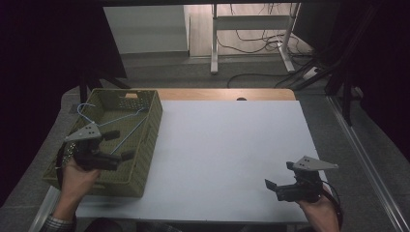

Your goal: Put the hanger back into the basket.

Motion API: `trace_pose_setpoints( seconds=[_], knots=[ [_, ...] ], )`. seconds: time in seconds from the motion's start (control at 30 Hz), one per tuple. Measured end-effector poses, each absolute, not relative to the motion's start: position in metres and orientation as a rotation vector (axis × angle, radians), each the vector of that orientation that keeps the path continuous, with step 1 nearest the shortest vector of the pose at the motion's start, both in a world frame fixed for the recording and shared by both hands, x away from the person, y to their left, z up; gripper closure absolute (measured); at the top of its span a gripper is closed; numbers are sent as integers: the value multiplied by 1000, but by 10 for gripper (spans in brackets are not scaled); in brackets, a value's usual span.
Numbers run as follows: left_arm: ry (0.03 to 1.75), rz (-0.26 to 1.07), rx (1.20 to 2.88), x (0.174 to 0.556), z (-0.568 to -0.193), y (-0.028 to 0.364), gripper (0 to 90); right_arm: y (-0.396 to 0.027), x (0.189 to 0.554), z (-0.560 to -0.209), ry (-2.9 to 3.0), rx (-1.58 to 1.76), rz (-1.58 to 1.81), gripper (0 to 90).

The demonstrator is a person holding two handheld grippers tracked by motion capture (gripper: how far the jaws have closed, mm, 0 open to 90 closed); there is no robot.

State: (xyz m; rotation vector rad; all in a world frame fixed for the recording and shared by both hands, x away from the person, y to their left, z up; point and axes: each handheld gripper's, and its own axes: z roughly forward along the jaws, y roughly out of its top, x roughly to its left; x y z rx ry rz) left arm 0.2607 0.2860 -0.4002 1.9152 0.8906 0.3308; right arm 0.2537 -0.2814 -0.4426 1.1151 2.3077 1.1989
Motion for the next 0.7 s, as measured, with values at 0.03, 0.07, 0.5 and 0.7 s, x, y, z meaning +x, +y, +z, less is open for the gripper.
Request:
trace_pose_setpoints(
  seconds=[0.03,0.07,0.5,0.7],
  knots=[
    [893,326,1920,258,-402,283,31,-282,253,-443,2308,1115,1198,0],
    [898,328,1930,256,-405,279,27,-282,252,-443,2307,1114,1198,0],
    [953,371,2029,230,-452,254,1,-287,248,-449,2308,1111,1145,0],
    [968,367,2034,232,-455,254,0,-283,249,-453,2333,1092,1112,0]
  ],
)
